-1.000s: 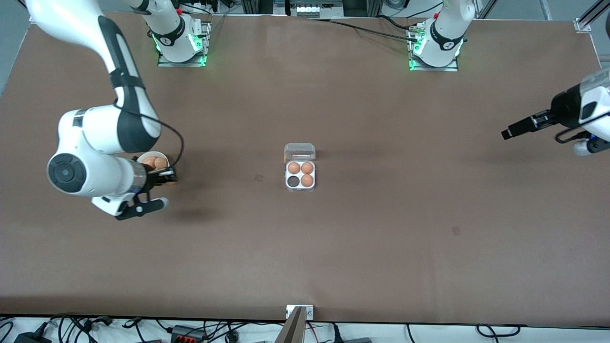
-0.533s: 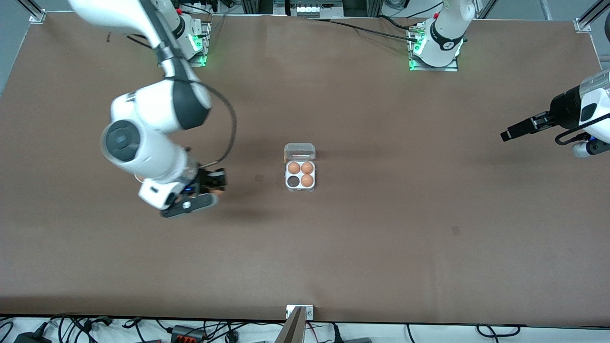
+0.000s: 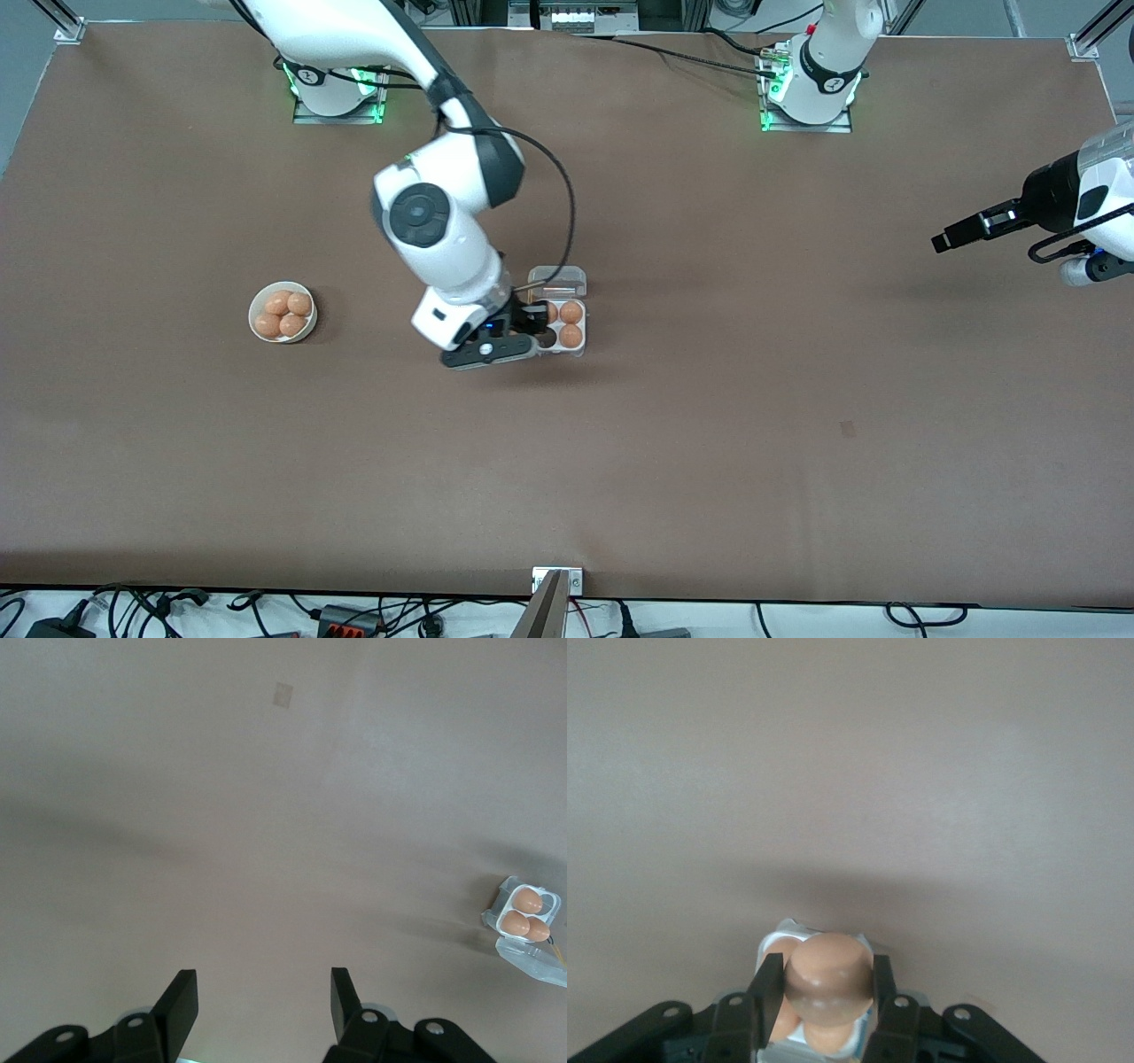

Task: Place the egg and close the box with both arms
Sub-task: 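Lower the egg into the empty slot and open the right gripper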

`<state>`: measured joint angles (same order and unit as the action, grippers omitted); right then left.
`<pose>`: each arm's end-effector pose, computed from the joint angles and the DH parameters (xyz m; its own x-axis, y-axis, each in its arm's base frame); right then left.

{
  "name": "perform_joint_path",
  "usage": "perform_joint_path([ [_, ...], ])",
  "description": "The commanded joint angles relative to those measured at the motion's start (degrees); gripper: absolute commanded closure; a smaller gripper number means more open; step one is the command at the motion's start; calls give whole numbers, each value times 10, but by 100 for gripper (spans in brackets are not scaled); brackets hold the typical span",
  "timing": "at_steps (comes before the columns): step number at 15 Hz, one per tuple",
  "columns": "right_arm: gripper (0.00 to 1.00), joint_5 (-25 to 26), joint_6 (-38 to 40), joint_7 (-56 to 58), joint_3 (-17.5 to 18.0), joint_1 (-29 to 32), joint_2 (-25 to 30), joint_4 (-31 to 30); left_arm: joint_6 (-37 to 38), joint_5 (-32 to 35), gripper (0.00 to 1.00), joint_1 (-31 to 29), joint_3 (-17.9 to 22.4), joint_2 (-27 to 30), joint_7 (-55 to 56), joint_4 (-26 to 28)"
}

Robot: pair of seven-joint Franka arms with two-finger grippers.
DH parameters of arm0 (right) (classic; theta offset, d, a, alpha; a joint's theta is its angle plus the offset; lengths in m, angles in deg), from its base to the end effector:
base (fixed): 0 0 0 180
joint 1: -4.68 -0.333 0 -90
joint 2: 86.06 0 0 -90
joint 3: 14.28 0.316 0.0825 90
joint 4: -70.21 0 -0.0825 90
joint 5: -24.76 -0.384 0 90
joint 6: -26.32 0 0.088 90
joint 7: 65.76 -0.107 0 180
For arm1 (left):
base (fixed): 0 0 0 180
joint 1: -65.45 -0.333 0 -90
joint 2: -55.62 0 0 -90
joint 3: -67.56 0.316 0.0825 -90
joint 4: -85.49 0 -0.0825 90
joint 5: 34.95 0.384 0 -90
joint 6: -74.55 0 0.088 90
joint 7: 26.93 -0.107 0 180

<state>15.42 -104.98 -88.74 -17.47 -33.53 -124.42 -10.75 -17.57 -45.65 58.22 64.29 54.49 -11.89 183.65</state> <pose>0.6025 0.4373 0.3278 0.9824 0.1161 0.1461 0.1417 -0.9737 -0.1786 0.5552 0.0194 0.5514 0.9300 0.3264 -0.1690 0.3511 -0.9250 0.1455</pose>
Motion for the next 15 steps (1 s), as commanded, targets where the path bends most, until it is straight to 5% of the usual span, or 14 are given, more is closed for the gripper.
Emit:
perform_joint_path([
  [1, 100, -3, -23, -14, -8, -14, -26, 3, 36, 43, 42, 6, -17, 0, -8, -24],
  [10, 100, -2, -27, -15, -7, -27, -55, -10, 70, 106, 85, 7, -75, 1, -10, -49],
  [15, 100, -5, -24, -15, -7, -34, -55, -24, 69, 106, 95, 7, -84, 1, -4, -51],
])
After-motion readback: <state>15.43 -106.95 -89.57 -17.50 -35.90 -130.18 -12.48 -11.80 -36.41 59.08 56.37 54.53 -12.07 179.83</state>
